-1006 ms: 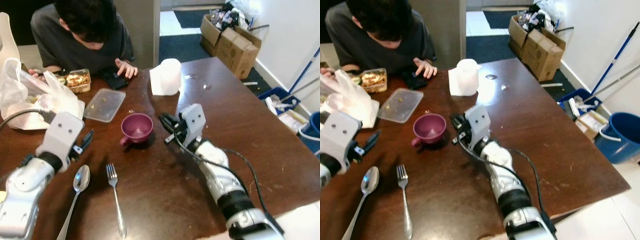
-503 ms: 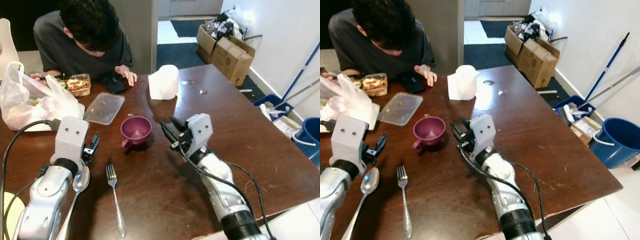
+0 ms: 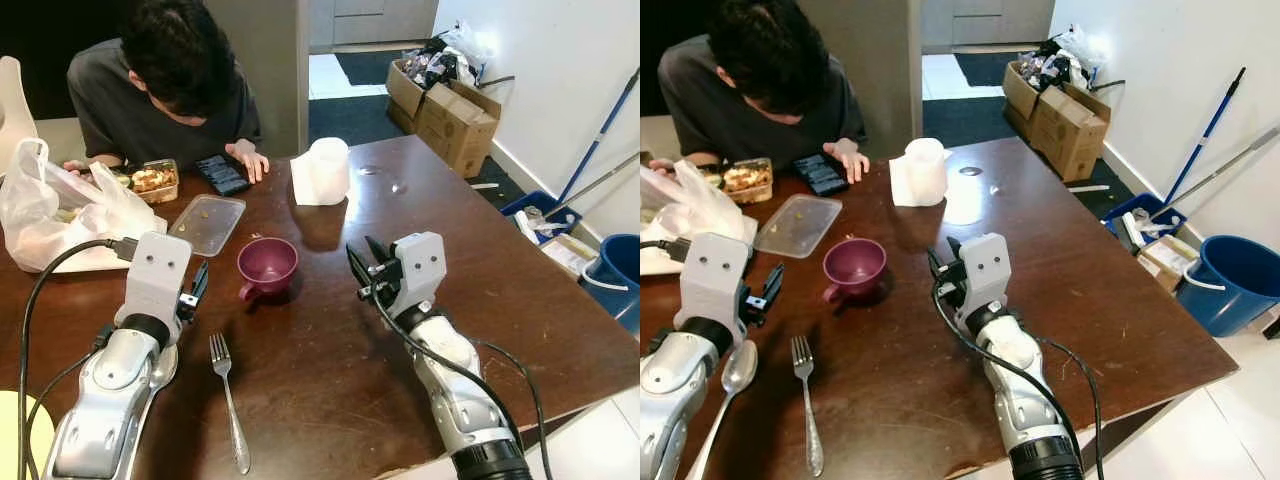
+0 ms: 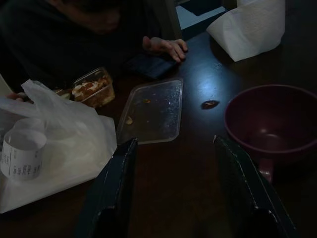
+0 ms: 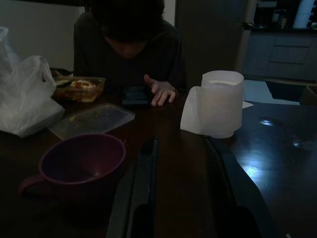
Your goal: Setting the table
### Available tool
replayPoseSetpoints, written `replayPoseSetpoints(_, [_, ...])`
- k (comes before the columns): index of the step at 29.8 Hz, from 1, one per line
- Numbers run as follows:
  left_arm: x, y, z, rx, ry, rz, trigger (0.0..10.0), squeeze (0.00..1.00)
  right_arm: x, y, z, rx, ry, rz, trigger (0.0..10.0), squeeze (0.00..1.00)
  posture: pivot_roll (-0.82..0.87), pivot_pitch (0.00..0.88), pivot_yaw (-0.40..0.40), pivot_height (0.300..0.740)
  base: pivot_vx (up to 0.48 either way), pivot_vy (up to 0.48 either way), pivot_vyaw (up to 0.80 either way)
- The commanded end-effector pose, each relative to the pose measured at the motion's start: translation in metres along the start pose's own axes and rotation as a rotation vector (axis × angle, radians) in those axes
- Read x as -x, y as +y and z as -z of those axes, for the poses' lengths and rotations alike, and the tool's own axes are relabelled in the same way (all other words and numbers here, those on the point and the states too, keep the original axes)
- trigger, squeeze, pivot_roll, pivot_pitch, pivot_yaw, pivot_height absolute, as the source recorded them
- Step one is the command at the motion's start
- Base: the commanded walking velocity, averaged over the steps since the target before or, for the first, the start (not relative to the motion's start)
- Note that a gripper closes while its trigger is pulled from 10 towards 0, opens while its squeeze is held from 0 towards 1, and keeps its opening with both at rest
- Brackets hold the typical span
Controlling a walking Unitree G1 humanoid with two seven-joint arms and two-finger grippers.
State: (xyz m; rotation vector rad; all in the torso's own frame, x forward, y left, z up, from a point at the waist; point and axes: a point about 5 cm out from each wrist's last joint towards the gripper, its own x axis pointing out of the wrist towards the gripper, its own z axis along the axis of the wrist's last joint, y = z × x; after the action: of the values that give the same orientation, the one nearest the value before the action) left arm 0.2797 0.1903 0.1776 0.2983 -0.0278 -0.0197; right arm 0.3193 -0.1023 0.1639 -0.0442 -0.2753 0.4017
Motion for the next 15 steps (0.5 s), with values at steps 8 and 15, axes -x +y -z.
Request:
replayPoseSetpoints(8, [-0.004, -0.006, -0.01, -0.023, -0.049, -0.001, 10.0, 0.0, 0.0, -0.001, -0.003, 0.007, 0.011, 0.016, 10.0, 0.0, 0.16, 0.0, 0.103, 0.74, 0.0, 0.0, 0.0])
replayPoseSetpoints(15, [-0.004, -0.003, -0.012, -0.03, -0.057, -0.004, 10.0, 0.0, 0.001, 0.002, -0.001, 0.005, 0.02, 0.018, 10.0, 0.0, 0.16, 0.0, 0.109, 0.74, 0.0, 0.0, 0.0])
